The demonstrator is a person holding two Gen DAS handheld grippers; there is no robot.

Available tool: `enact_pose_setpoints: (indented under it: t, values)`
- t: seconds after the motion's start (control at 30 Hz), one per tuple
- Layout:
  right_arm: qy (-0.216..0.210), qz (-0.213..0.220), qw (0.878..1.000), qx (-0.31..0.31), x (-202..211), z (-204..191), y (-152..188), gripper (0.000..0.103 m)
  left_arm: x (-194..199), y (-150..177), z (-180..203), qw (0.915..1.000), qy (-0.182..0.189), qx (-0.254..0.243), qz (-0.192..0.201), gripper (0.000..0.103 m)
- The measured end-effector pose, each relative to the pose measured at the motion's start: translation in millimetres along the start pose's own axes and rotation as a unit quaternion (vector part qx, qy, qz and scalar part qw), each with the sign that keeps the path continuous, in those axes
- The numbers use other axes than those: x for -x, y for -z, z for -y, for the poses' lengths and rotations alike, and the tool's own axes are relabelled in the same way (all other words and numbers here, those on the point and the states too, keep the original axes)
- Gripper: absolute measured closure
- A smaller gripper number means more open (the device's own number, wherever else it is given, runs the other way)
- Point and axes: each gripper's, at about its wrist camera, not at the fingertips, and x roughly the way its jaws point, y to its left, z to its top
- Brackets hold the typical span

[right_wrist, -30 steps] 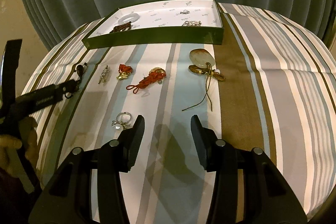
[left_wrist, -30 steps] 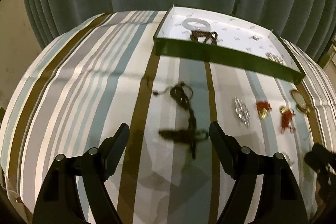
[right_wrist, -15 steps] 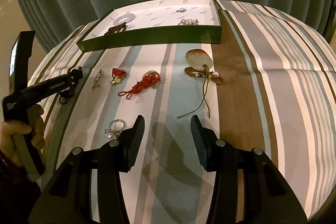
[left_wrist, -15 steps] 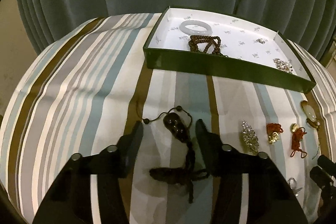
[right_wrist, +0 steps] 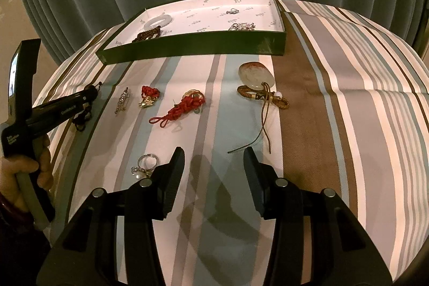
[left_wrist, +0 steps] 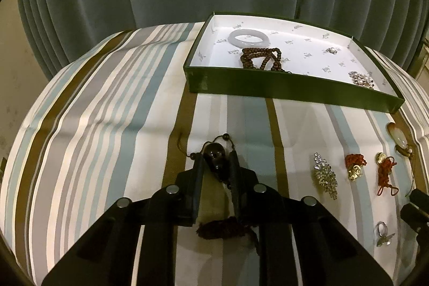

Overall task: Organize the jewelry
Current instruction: 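Grasp the black cord pendant with the left tool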

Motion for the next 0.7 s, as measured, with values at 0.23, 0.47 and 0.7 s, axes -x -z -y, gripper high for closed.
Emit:
enact_pose_setpoints:
  t: [0.23, 0.47, 0.7]
  values:
    - [0.0, 0.0, 1.0, 0.0, -0.1, -0.5, -0.1, 0.058, -0.1, -0.1, -0.2, 1.0, 0.0, 0.0, 0.0, 0.084]
    - [0.0, 0.001, 1.0, 0.001, 0.4, -1.4, 0.2, 0.058, -0.6, 1.3, -1.4, 1.0, -0.002, 0.002, 0.0, 0.084]
    - [-0.003, 0.003, 1.0, 0.008, 3.1, -7.4, -0.9, 0.058, 5.5, 8.5, -5.5, 1.0, 0.0, 0.008, -0.002, 0.084]
